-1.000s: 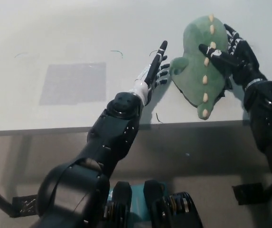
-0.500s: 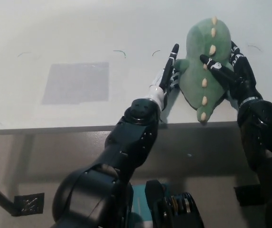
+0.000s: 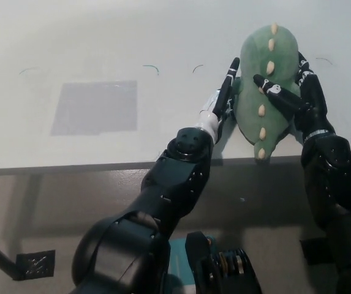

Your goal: Use both hands to pick up a dinasour on the right side and move it to the left side

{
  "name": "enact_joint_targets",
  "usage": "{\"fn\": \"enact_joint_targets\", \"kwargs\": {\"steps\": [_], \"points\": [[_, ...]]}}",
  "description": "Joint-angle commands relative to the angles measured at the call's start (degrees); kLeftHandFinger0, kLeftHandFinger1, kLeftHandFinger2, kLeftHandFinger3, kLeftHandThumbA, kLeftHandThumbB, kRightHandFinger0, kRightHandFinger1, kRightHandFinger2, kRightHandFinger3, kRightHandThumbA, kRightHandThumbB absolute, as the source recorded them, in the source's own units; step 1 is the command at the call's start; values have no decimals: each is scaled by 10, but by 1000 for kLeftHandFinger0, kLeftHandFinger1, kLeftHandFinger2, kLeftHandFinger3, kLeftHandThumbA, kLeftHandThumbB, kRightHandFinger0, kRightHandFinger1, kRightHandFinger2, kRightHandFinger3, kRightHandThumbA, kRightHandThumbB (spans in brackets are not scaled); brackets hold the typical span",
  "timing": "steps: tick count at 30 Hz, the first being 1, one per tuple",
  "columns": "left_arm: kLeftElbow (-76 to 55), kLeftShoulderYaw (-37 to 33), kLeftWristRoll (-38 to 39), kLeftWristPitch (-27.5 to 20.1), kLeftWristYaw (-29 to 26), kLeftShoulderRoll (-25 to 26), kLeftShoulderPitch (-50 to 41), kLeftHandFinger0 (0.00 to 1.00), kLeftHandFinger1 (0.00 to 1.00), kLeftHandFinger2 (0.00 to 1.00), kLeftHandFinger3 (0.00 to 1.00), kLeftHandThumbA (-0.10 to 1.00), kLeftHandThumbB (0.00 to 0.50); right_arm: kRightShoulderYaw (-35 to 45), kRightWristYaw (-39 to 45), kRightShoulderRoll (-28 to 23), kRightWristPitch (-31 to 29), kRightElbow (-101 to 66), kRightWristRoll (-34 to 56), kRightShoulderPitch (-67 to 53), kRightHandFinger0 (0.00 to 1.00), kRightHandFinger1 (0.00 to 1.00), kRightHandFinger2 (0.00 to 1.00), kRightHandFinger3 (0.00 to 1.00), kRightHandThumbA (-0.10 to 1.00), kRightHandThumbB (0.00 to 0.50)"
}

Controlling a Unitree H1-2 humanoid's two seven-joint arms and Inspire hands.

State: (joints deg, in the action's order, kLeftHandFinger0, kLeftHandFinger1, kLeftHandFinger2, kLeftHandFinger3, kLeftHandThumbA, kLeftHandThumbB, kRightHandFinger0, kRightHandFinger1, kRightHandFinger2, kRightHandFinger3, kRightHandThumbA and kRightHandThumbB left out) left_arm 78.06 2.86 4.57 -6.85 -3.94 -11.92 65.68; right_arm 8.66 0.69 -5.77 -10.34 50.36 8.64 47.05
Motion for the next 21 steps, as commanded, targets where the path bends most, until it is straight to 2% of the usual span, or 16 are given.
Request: {"fn": "enact_joint_targets", "kwargs": {"steps": [1,4,6,9,10,12,13,15,16,19,21], "points": [[-6,-8,-2,-4,35,-31,21,1000,1000,1000,1000,1000,217,-16,8,22,11,3,-5,20,1000,1000,1000,1000,1000,126],[-13,1,7,17,34,-20,15,1000,1000,1000,1000,1000,193,-20,-1,37,25,15,-7,29,1000,1000,1000,1000,1000,136],[-14,1,6,15,33,-19,14,1000,1000,1000,1000,1000,170,-14,3,39,27,19,2,33,1000,1000,1000,1000,1000,111],[-21,-7,-3,2,30,-11,9,1000,1000,1000,1000,1000,82,-19,1,45,14,35,-4,40,1000,1000,1000,1000,1000,97],[-23,-10,-6,-4,30,-9,8,1000,1000,1000,1000,1000,73,-18,1,46,6,48,-3,45,1000,1000,1000,1000,1000,98],[-25,-11,-6,6,24,0,4,1000,1000,1000,1000,1000,133,-20,5,54,3,62,-4,52,1000,1000,1000,1000,1000,97],[-26,-10,-5,7,23,1,3,1000,1000,1000,1000,1000,137,-20,6,55,4,67,-3,54,1000,1000,1000,1000,1000,99],[-34,-8,-3,10,22,10,-6,1000,1000,1000,1000,1000,171,-15,7,67,5,81,5,59,1000,1000,1000,1000,1000,143],[-38,-9,-4,10,23,12,-10,1000,1000,1000,1000,1000,187,-13,7,70,4,85,7,60,1000,1000,1000,1000,1000,147],[-42,-8,-3,10,16,13,-16,1000,1000,1000,1000,1000,212,-12,4,77,17,89,9,62,1000,1000,1000,1000,1000,177],[-45,-6,-1,7,19,17,-25,1000,1000,1000,1000,1000,195,-11,3,89,24,83,13,58,1000,1000,1000,1000,1000,165]]}}
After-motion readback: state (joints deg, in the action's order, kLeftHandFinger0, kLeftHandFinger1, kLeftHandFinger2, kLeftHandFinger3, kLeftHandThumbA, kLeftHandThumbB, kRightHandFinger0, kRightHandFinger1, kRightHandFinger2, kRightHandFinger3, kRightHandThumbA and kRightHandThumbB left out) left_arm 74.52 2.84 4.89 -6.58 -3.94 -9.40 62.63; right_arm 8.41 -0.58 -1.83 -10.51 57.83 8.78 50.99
